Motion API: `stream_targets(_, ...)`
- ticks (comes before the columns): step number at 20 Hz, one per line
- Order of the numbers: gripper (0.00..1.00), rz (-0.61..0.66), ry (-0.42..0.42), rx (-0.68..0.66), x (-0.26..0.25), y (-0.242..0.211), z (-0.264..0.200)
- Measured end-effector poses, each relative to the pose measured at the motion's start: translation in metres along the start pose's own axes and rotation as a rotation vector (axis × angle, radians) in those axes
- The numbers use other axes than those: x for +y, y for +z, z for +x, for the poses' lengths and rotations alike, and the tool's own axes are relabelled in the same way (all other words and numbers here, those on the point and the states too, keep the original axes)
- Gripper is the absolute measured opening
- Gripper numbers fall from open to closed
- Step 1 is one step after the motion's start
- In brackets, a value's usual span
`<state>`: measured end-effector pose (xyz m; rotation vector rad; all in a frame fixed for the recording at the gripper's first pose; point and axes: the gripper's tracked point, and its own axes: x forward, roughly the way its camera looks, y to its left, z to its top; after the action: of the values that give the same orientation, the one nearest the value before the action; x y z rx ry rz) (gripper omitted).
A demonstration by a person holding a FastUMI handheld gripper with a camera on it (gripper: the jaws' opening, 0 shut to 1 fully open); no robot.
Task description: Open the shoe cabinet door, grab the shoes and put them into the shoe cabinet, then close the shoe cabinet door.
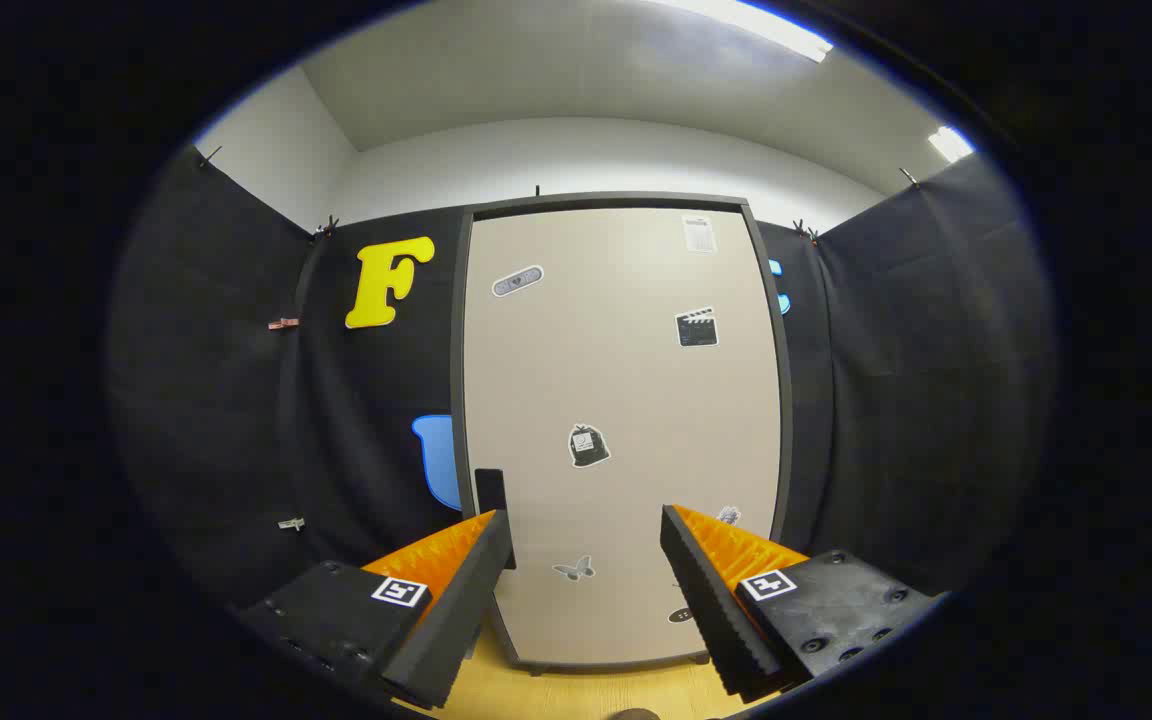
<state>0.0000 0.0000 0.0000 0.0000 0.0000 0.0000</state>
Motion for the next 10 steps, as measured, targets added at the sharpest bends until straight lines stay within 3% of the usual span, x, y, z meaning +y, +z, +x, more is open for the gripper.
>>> stream_targets(10,0.97,-0.027,-0.005,0.026,0.008,-0.018,0.002)
